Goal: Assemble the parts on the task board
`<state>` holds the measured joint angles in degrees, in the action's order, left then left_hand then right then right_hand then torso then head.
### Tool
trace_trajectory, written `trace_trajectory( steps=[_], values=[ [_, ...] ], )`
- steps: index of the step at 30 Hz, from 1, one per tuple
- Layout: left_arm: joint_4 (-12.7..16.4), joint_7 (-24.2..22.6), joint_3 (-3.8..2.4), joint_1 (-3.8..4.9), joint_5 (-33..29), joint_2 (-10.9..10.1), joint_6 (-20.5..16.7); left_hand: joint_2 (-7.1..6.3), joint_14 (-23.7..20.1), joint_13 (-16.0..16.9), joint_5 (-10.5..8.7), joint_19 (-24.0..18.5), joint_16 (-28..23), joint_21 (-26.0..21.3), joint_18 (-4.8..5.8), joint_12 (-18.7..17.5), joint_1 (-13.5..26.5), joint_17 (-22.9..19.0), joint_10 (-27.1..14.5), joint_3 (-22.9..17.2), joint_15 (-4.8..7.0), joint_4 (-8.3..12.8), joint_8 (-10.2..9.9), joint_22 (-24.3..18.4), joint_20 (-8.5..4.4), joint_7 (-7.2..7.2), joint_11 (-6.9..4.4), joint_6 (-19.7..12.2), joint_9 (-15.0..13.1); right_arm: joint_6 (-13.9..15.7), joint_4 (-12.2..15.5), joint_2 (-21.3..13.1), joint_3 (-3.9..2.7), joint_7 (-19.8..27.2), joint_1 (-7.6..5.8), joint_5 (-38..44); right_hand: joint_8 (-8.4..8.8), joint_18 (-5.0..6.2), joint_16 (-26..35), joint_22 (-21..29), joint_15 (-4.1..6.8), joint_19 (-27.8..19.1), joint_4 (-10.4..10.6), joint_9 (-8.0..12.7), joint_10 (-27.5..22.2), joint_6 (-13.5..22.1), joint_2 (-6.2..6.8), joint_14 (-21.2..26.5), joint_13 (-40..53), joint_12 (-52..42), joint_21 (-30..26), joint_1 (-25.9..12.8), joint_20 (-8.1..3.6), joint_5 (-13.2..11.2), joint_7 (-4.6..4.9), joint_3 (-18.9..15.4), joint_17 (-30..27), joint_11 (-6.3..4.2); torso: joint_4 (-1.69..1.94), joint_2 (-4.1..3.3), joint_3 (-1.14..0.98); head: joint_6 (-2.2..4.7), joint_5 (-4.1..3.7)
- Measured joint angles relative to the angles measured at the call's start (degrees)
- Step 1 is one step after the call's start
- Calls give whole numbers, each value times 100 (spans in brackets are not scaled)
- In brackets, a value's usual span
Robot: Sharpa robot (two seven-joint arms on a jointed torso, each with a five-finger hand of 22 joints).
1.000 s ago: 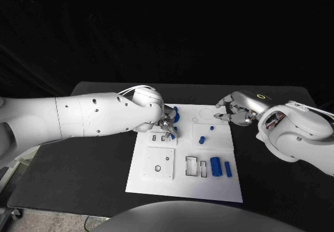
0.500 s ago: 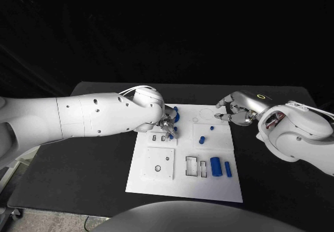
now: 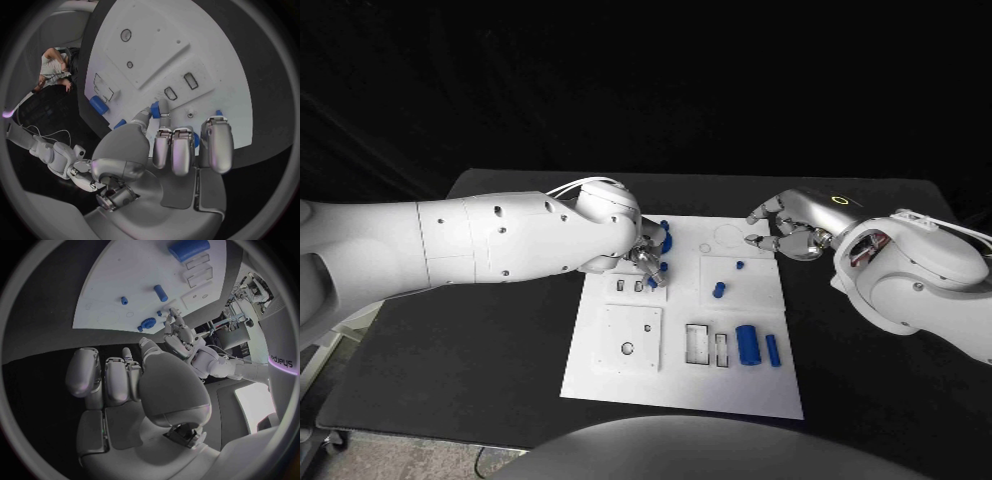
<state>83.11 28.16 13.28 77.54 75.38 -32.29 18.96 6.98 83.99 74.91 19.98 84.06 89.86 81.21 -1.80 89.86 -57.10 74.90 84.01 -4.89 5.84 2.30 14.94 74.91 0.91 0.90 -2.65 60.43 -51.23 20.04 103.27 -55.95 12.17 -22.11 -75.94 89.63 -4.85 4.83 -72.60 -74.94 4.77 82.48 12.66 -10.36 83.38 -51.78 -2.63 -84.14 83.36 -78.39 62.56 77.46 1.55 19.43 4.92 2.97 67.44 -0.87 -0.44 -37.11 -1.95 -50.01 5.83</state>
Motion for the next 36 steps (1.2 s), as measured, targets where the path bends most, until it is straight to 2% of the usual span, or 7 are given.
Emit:
trace_trajectory(
  steps=[5, 9, 12, 15, 25, 27, 36],
  values=[
    [31, -7, 0, -1, 3, -43, -3, -63, -1, 0, 306, -21, 0, 0, 0, 0, -57, 0, 0, -389, 0, 198, -33, 0, -21, 3, -41, 19, -14, -6, -3, -7, 0, 1, 1, -2, 0, 0, 0, 0, 0, 0, 0, 0, -1, 0, 0, 0, 4, 6, 0, 0, 0, 0, 0, 0, -7, 1, 1, 1, 1, 0, -7],
    [40, -13, 0, -1, -19, -95, -6, -165, -1, 0, 522, 0, 0, -12, 1, 0, 33, 3, 1, -964, 0, 395, -33, 0, -41, 16, -41, 30, -87, -11, -5, -12, 1, 1, 1, -4, 0, 0, 0, 1, -8, 0, 0, 0, -1, 0, 0, -8, 42, 30, -1, 0, 0, 1, 0, 0, -7, 1, 2, 2, 1, 0, -12],
    [41, -16, 0, -1, -48, -139, -6, -262, -1, 0, 624, 0, 0, -32, 1, 0, 131, 5, 1, -1179, 0, 372, -32, 0, -41, 22, -41, 41, -137, -15, -5, -16, 1, 1, 2, -5, 0, 0, 0, 1, -8, 0, -16, 5, -2, 0, 23, -8, 44, 32, -35, 24, 0, 33, 0, 16, -16, 2, 2, 2, 1, 0, -23],
    [42, -19, 0, -1, -103, -203, -6, -342, -1, -1, 582, 0, 0, -32, 0, 0, 232, 5, 1, -1389, 0, 380, -31, 0, -41, 13, -40, 51, -176, -23, -5, -20, 1, 1, 3, -8, 0, 0, 0, 1, -8, 0, -16, 5, -2, 0, 23, -8, 44, 32, -35, 24, 0, 33, 0, 16, -16, 2, 1, 2, -1, 0, -35],
    [161, -21, 0, 1, -285, -488, -12, -359, -1, -1, 506, 0, 0, -73, 0, 0, 460, 4, 1, -1699, 0, 437, -32, 4, -41, 12, -40, 70, -227, -65, -4, -36, 3, -3, 4, -23, 0, 0, 0, 2, -8, 0, -16, 5, -12, 0, 23, -8, 45, 29, -34, 24, 0, 33, 0, 16, -16, 12, 4, 3, -1, 0, -50],
    [210, -21, 0, 1, -321, -536, -21, -346, -1, -1, 473, 0, 0, -89, -60, 0, 519, 4, 1, -1790, 0, 463, -32, 4, -41, 11, -40, 71, -230, -76, -5, -33, 4, -5, 5, -26, 0, 0, 31, 2, -8, 0, 0, 9, -12, 0, 23, -8, 46, 31, -66, 24, 0, 33, 0, 31, -28, 12, 5, 3, -1, 0, -36],
    [369, -16, 2, 1, -426, -721, -132, -259, -1, -1, 375, -32, -7, -165, -60, 0, 788, 3, 1, -1993, 0, 328, -63, 4, -33, 21, -40, 101, -266, -141, -10, 2, 9, -23, 7, -32, 0, 0, 54, 3, -9, 0, -24, 10, -35, -29, 23, -9, 78, 92, -101, 24, 0, 67, -7, 55, -65, -5, 5, 12, -3, 0, 16]
  ],
)
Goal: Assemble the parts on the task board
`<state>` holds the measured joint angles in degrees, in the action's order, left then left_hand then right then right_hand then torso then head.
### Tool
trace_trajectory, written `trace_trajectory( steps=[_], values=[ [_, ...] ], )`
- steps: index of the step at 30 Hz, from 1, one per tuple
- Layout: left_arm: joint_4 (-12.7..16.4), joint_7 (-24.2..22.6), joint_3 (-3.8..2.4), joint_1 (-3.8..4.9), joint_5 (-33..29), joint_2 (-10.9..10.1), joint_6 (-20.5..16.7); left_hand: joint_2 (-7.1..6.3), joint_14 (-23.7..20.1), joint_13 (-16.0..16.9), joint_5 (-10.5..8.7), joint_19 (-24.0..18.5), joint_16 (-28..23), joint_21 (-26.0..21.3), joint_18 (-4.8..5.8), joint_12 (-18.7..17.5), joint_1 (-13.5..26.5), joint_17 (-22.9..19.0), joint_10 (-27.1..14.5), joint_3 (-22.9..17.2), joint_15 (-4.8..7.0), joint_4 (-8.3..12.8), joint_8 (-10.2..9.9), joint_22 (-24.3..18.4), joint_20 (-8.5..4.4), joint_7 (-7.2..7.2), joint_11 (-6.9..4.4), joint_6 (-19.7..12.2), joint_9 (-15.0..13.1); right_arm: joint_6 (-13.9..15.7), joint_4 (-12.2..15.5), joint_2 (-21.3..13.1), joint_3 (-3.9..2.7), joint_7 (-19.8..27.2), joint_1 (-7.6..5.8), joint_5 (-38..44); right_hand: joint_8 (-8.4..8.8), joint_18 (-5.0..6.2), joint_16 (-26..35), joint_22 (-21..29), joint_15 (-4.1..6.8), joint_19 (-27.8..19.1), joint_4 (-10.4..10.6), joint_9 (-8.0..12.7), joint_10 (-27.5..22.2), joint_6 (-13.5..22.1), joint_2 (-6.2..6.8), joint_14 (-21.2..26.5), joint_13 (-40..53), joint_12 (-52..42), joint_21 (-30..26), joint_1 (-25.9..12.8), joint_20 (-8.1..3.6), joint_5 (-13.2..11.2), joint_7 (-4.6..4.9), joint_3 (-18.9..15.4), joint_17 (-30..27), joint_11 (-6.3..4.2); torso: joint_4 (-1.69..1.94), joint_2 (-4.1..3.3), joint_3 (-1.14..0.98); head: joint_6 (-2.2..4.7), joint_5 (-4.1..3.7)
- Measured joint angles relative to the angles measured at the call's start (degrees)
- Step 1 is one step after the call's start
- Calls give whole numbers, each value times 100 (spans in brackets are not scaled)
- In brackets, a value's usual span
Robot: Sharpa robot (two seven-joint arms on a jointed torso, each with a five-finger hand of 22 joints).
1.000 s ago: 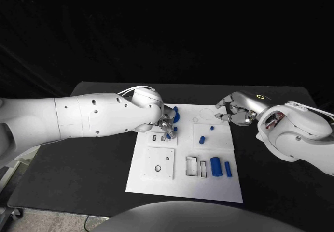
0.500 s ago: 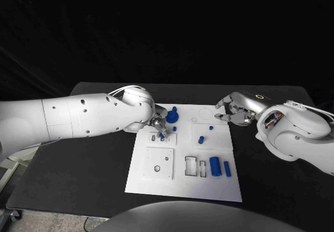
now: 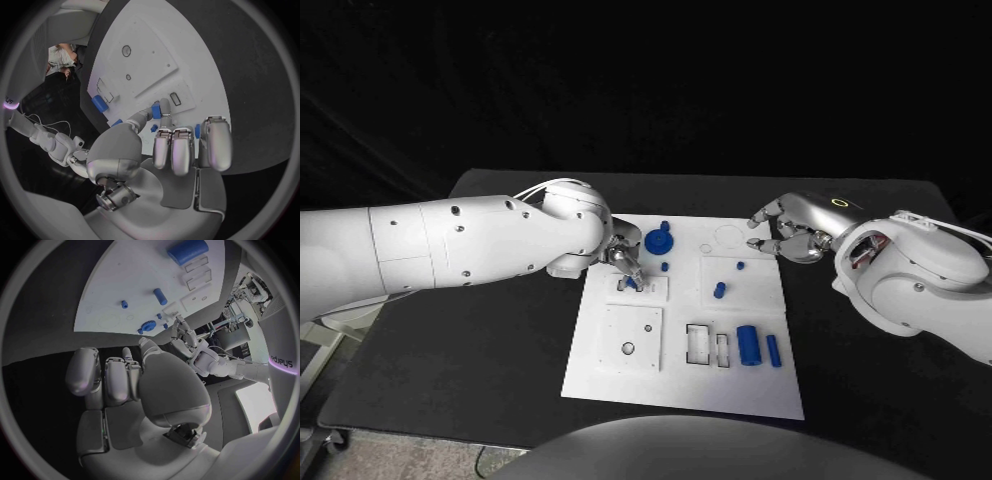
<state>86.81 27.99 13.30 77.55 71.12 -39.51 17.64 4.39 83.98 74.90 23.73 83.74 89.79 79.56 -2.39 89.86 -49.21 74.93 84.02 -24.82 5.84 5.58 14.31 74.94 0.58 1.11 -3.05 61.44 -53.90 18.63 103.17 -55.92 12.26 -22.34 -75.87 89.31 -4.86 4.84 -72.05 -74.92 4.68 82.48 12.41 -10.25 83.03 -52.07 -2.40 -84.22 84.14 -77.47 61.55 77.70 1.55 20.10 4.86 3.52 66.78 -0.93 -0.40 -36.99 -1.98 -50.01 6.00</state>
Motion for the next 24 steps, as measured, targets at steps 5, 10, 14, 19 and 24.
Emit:
trace_trajectory(
  steps=[5, 10, 14, 19, 24],
  values=[
    [18, 9, 1, -13, -42, -103, -101, 81, 0, 4, -85, -25, -28, -35, 3, 0, 146, 0, 0, -40, 0, -176, -15, 0, 7, 0, 0, 0, -24, -53, 0, 3, 8, -26, 2, -3, 0, 0, 23, 0, 0, 0, 1, 6, -9, -10, 0, 0, 4, 26, -32, 0, 0, 0, 10, 23, -30, 8, 2, 4, -4, 0, 25],
    [22, 18, 3, -35, -73, -134, -182, 117, 0, 4, -112, -32, 7, -34, 6, 0, 191, -1, 0, -34, 0, -195, -15, 0, 14, 0, 0, 0, -36, -95, -4, 8, 14, -46, 2, -9, 0, 0, 44, 0, 0, 0, -7, 6, -18, -10, 0, 0, 4, 26, -32, 0, 0, 0, 10, 39, -40, 17, 6, 12, -7, 0, 38],
    [32, 20, 3, -44, -94, -124, -256, 116, 0, 4, -113, -32, 7, -34, 6, 0, 192, -1, 0, -34, 0, -195, -15, -1, 14, 1, 0, -1, -40, -119, -4, 13, 20, -60, 2, -13, 0, 0, 44, 1, 0, 0, -7, 6, -37, -10, 0, 0, 4, 52, -67, 0, 0, 0, 10, 39, -58, -2, 5, 10, -8, 0, 50],
    [61, 21, 2, -78, -146, -115, -368, 110, 0, 4, -124, -31, 7, -57, 7, 0, 199, -1, 0, -49, 0, -210, -15, -1, 14, 1, 0, -1, -48, -150, -4, 22, 23, -77, 3, -18, 0, 0, 44, 1, 0, 0, -7, 6, -47, -10, 0, 0, 4, 56, -67, 0, 0, 0, 10, 39, -62, 7, 0, 8, -11, 0, 74],
    [71, 21, 1, -182, -208, -124, -470, 148, 0, 3, -168, -31, 7, -86, 7, 0, 239, -1, 0, -66, 0, -257, -16, -1, 14, 21, 0, 18, -76, -183, -16, 32, 25, -95, 3, -26, 0, 0, 66, 1, 0, -21, -31, 12, -50, -27, -1, 0, 6, 72, -92, 44, 21, 22, -8, 64, -90, 9, 2, 9, -15, 0, 79]
  ],
)
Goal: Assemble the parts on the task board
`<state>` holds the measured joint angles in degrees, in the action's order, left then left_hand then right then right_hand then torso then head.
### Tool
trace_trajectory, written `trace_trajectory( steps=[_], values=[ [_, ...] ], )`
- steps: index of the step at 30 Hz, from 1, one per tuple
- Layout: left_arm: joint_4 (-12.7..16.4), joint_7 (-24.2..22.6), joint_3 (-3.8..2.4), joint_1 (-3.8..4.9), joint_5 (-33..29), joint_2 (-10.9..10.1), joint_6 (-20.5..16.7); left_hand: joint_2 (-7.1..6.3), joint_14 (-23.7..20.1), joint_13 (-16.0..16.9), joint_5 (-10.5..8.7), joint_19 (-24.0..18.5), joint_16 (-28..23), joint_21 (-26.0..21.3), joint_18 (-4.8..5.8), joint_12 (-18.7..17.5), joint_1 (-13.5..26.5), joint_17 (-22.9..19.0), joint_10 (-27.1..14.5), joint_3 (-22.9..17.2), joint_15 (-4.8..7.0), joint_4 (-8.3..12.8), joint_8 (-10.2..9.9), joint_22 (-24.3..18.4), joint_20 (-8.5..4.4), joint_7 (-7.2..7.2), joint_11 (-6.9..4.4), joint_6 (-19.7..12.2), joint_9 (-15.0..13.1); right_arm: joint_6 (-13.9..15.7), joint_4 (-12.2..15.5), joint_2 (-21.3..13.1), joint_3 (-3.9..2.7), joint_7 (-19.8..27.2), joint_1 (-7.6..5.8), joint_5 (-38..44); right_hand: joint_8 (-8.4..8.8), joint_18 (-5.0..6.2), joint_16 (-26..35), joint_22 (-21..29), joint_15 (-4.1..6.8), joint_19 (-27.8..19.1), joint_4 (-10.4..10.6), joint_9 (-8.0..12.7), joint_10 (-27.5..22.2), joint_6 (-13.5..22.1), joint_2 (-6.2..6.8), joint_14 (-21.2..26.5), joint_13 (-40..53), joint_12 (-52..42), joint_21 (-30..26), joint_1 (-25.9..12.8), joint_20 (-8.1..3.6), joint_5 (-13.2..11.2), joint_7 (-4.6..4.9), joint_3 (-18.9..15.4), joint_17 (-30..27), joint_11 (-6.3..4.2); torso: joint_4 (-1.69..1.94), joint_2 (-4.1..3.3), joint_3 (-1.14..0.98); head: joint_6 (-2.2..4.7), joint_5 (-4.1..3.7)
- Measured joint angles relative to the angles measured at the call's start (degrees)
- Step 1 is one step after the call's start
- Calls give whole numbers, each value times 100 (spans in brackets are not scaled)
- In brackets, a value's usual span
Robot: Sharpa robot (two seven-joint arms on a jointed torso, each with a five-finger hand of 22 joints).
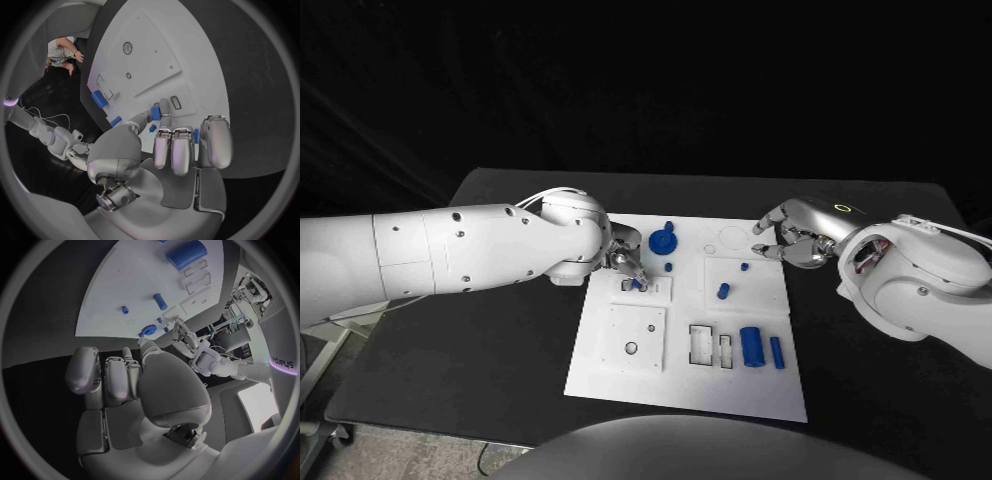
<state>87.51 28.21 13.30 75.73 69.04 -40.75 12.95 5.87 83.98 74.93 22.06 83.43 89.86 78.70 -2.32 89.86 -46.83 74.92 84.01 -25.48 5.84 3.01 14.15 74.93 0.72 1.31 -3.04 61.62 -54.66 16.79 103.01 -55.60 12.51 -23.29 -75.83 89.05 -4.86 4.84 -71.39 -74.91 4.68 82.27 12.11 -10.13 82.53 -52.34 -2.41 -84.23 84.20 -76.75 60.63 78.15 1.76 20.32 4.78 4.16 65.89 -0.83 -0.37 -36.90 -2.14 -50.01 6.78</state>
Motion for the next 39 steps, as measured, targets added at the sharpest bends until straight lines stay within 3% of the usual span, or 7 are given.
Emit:
trace_trajectory(
  steps=[4, 11, 23, 29, 39],
  values=[
    [22, 0, 1, -71, -53, -1, -91, 14, 0, 0, -26, 0, 0, 0, 1, 0, 29, 0, 0, -16, 0, -16, 0, 0, 0, 0, 0, 0, -11, -24, -2, 5, 2, -12, 0, -6, 0, -1, 0, 0, 0, 0, 16, 0, -8, 0, 0, 0, 76, 44, -24, 0, 0, 0, 0, 17, -12, 8, 4, 2, 4, 0, -3],
    [84, -1, 0, -113, -117, -29, -244, 14, 0, -1, 8, 0, 0, 0, 2, 0, 29, 0, 0, -40, 0, 8, -7, 0, 0, 1, 0, 0, -36, -54, -9, 14, 8, -25, 3, -12, 0, 0, 35, 0, -1, -21, 0, 4, -35, 0, 0, 0, 77, 46, -23, 0, -21, 0, 0, 34, -26, 0, 4, 2, 7, 0, 25],
    [118, -6, 2, -139, -156, -36, -434, 0, 0, -1, 24, -20, 0, -28, 3, 0, 42, -1, 0, -66, 0, 4, -9, -1, 21, 2, 0, 0, -48, -86, -23, 32, 11, -34, 6, -22, 0, 0, 35, -4, -1, -21, -2, 4, -50, 0, 1, -1, 77, 45, -23, -1, -21, 0, 0, 35, -32, 8, -2, -4, 7, 0, 46],
    [169, -14, 2, -142, -198, -83, -547, 0, 0, -2, 157, -20, -24, -28, 4, 0, 41, -1, 0, -152, 0, 90, 5, -1, 21, 4, 0, 0, -91, -93, -25, 21, 12, -40, 7, -27, 0, 0, 35, -4, -1, -21, -23, 4, -50, 0, 2, -1, 77, 43, -50, -2, -21, 0, 0, 56, -37, 8, -1, -4, 7, 0, 41],
    [279, -28, 2, -142, -267, -172, -741, -22, 0, -2, 222, -20, -24, -27, 4, 0, 16, -1, 0, -200, 0, 139, 17, -2, 21, 23, 1, -1, -119, -101, -33, 20, 13, -52, 9, -35, 0, 0, 35, -3, -1, -21, -23, 9, -46, 0, 2, -1, 77, 36, -50, -2, -21, -1, 0, 56, -37, 5, 3, -1, 8, 0, 29]
  ],
)
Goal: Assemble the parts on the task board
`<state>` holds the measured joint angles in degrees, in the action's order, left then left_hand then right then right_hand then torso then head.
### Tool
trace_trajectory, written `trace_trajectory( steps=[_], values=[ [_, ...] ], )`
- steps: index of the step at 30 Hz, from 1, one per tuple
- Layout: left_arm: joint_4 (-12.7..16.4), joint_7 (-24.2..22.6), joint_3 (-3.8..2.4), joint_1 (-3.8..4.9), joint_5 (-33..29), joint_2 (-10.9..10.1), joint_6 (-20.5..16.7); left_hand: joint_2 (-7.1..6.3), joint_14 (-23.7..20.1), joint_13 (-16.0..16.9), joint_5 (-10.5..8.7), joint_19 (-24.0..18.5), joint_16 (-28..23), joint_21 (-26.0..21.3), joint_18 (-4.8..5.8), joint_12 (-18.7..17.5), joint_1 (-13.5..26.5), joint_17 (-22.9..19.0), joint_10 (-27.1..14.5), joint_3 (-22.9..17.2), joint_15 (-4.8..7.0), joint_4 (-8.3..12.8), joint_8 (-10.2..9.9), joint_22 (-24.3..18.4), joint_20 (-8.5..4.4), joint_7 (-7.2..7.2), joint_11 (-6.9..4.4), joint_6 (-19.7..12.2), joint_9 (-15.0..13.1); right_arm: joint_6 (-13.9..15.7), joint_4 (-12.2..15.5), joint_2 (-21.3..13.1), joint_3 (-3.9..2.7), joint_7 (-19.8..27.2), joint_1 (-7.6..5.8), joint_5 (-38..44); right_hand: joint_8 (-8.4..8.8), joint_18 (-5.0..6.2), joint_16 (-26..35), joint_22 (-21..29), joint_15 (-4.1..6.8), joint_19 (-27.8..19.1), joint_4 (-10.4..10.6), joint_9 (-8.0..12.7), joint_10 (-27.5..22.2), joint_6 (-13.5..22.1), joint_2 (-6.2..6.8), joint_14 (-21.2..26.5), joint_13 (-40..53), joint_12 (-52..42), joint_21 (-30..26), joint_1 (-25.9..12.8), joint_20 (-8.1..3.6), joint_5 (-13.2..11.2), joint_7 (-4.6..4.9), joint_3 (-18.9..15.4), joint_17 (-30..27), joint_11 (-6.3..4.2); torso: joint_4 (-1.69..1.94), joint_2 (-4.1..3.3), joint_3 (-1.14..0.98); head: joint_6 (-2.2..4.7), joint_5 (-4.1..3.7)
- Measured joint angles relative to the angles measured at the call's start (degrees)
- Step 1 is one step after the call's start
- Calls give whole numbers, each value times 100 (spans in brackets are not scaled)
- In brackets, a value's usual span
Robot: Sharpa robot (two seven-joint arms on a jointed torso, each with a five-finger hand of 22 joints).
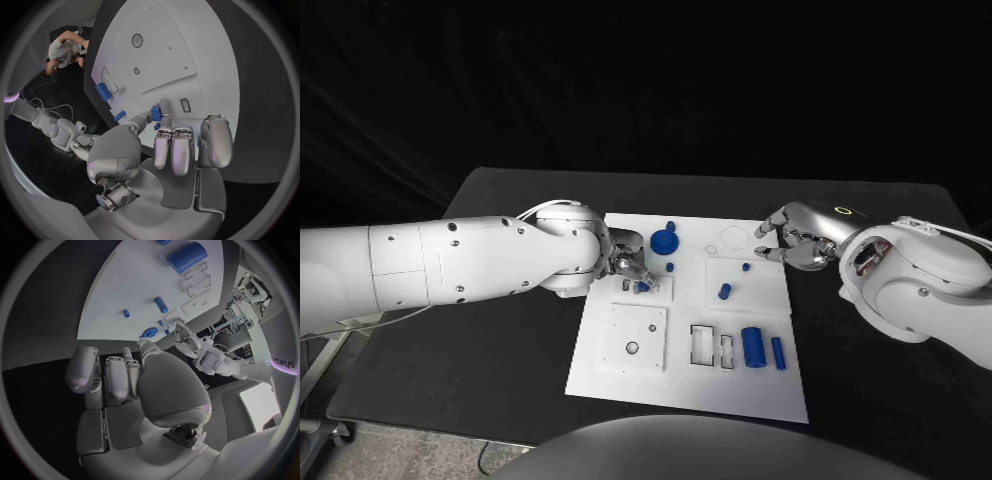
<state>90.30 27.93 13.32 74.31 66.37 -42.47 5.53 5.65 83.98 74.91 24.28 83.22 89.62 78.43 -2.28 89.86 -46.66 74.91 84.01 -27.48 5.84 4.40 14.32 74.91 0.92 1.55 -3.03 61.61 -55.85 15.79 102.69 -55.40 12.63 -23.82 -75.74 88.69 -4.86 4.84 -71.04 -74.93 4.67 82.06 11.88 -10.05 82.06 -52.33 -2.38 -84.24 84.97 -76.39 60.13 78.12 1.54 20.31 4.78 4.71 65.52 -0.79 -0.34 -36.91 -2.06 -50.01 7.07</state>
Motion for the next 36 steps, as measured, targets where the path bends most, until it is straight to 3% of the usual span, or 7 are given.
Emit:
trace_trajectory(
  steps=[13, 15, 36],
  values=[
    [-109, -6, -1, -2, -26, 45, -45, 1, 0, 0, 0, -20, -69, -66, -5, 0, -1, 0, 0, -38, 0, -10, 0, 0, -20, -7, 0, -28, 1, -16, 3, 0, 0, -20, 4, -6, 0, 0, 0, 1, -7, 0, 15, -1, 8, 0, -1, -7, 3, 34, 0, 1, 0, 0, 0, 15, -15, -7, -2, 1, 0, 0, 30],
    [-131, -6, -1, -9, -24, 71, -44, 1, 0, 0, 0, -21, -90, -66, -86, 0, -1, 0, 0, -38, 0, -10, 0, 0, -21, -11, 0, -33, 1, -17, 6, 1, 1, -22, 5, -7, 0, 0, 0, 1, -7, 0, 15, -1, 8, 0, -1, -7, 3, 34, 0, 1, 0, 0, 0, 15, -15, -7, -2, 1, 0, 0, 31],
    [-183, -20, -8, -86, 27, 80, -43, -1, 0, -1, -21, -40, -128, -100, -85, 0, 1, 0, 0, -36, 0, -11, 0, -1, 0, -1, 1, -42, -1, -21, 17, -21, 1, -32, 21, -18, 0, 0, 0, 2, -8, 0, 15, -1, 6, 0, -17, -8, 4, 7, 0, 17, 0, 0, 0, 15, -14, -5, -2, 1, -2, 0, 23]
  ],
)
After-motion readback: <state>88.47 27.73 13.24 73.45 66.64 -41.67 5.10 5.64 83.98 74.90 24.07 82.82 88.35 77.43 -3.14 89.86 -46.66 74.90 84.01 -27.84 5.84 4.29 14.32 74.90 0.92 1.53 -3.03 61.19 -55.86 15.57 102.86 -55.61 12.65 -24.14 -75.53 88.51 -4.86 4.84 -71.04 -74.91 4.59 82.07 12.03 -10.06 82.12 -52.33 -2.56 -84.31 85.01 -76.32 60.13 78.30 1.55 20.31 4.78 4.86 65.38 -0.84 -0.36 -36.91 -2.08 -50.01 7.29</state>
